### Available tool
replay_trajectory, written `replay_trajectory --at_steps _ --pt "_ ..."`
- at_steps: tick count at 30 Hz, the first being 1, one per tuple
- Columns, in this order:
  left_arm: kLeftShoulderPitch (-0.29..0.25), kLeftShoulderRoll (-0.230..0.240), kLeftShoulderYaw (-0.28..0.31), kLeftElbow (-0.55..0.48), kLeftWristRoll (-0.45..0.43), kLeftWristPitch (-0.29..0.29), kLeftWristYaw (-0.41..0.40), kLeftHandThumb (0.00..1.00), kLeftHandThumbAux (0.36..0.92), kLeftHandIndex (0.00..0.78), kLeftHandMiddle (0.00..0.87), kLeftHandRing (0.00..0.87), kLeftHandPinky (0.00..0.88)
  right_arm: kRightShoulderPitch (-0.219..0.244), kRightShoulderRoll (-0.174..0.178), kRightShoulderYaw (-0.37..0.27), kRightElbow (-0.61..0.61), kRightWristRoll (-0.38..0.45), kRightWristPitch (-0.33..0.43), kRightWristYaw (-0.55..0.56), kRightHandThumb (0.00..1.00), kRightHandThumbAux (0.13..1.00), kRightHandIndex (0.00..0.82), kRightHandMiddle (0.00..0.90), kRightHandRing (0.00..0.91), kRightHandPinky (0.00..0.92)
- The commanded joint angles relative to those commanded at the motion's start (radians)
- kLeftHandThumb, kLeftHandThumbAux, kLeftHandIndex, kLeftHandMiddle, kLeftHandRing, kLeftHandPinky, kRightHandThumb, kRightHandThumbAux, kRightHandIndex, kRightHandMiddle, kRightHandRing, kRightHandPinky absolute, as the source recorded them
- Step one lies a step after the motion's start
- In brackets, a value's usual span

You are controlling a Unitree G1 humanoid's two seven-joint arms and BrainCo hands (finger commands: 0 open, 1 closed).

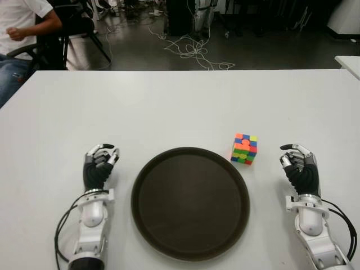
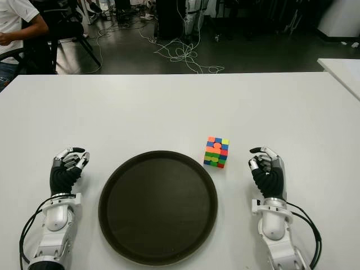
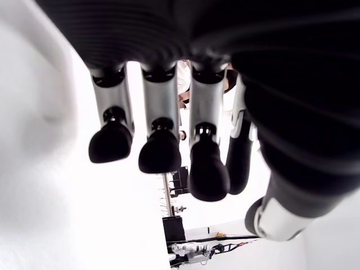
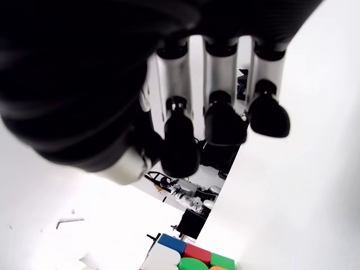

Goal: Pick up the Rubik's Cube and put it in the plate

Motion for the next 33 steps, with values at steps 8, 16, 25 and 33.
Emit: replay_trajectory --at_steps 8,16,25,33 --pt "-0.005 0.001 0.004 0.016 -0.009 -0.014 -0.007 0.698 0.712 0.440 0.783 0.797 0.783 0.001 0.007 -0.003 -0.004 0.007 -0.001 -0.004 0.693 0.725 0.439 0.790 0.812 0.815" --pt "-0.003 0.000 0.001 0.007 -0.003 -0.009 -0.003 0.698 0.712 0.441 0.788 0.800 0.790 -0.002 0.013 -0.005 0.002 0.021 -0.007 -0.007 0.692 0.725 0.439 0.790 0.813 0.814" --pt "-0.007 -0.001 0.003 0.010 -0.009 -0.006 -0.007 0.697 0.712 0.440 0.787 0.801 0.787 -0.003 0.004 0.000 0.009 0.015 -0.025 -0.004 0.693 0.725 0.439 0.793 0.814 0.813" --pt "-0.006 -0.002 0.004 0.019 -0.011 -0.033 -0.009 0.698 0.712 0.440 0.788 0.801 0.786 -0.003 0.000 0.003 0.008 0.003 -0.022 -0.009 0.691 0.725 0.439 0.789 0.811 0.812"
